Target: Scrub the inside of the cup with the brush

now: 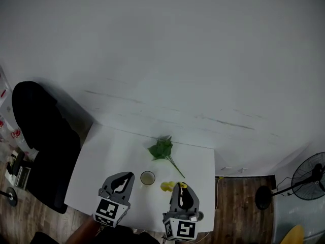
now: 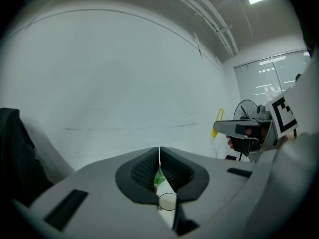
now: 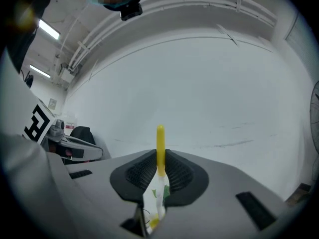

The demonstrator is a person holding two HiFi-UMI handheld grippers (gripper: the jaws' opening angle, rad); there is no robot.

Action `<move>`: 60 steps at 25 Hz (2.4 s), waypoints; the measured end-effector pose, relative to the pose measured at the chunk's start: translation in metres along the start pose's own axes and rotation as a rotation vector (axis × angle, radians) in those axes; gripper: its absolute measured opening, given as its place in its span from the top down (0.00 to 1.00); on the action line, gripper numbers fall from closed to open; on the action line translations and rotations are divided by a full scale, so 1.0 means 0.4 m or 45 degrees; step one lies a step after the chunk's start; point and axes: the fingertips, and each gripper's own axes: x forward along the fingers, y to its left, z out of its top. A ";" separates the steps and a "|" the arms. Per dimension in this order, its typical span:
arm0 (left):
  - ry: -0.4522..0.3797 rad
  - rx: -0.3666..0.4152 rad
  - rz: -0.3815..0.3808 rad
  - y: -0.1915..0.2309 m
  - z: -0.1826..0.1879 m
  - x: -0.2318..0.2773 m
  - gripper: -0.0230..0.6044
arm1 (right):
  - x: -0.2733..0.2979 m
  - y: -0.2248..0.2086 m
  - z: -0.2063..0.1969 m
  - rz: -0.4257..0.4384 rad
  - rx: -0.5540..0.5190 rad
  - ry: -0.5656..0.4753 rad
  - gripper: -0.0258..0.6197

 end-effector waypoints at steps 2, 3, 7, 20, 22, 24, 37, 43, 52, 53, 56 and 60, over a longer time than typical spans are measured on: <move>0.011 -0.010 0.019 0.017 -0.003 0.003 0.92 | 0.028 0.019 -0.002 0.038 0.003 0.006 0.86; 0.015 -0.017 0.031 0.026 -0.006 0.003 0.92 | 0.041 0.029 -0.002 0.057 0.005 0.009 0.86; 0.026 -0.038 0.081 0.063 -0.020 0.001 0.92 | 0.086 0.067 0.000 0.127 0.008 0.009 0.86; 0.070 -0.091 0.206 0.148 -0.069 0.000 0.92 | 0.192 0.142 -0.054 0.280 0.047 0.091 0.86; 0.082 -0.099 0.209 0.151 -0.082 0.004 0.92 | 0.204 0.147 -0.073 0.292 0.052 0.112 0.86; 0.094 -0.107 0.209 0.154 -0.098 0.009 0.92 | 0.214 0.152 -0.090 0.301 0.049 0.124 0.86; 0.211 -0.135 0.135 0.115 -0.216 0.065 0.92 | 0.242 0.129 -0.178 0.284 0.054 0.240 0.86; 0.248 -0.144 0.103 0.101 -0.252 0.088 0.92 | 0.255 0.115 -0.212 0.278 0.063 0.221 0.86; 0.268 -0.159 0.085 0.109 -0.282 0.114 0.92 | 0.276 0.108 -0.269 0.264 0.075 0.268 0.86; 0.272 -0.161 0.081 0.108 -0.287 0.117 0.92 | 0.276 0.106 -0.277 0.260 0.079 0.275 0.86; 0.284 -0.165 0.064 0.102 -0.302 0.125 0.92 | 0.276 0.099 -0.290 0.245 0.093 0.284 0.86; 0.295 -0.173 0.036 0.089 -0.324 0.138 0.92 | 0.279 0.095 -0.295 0.237 0.103 0.274 0.86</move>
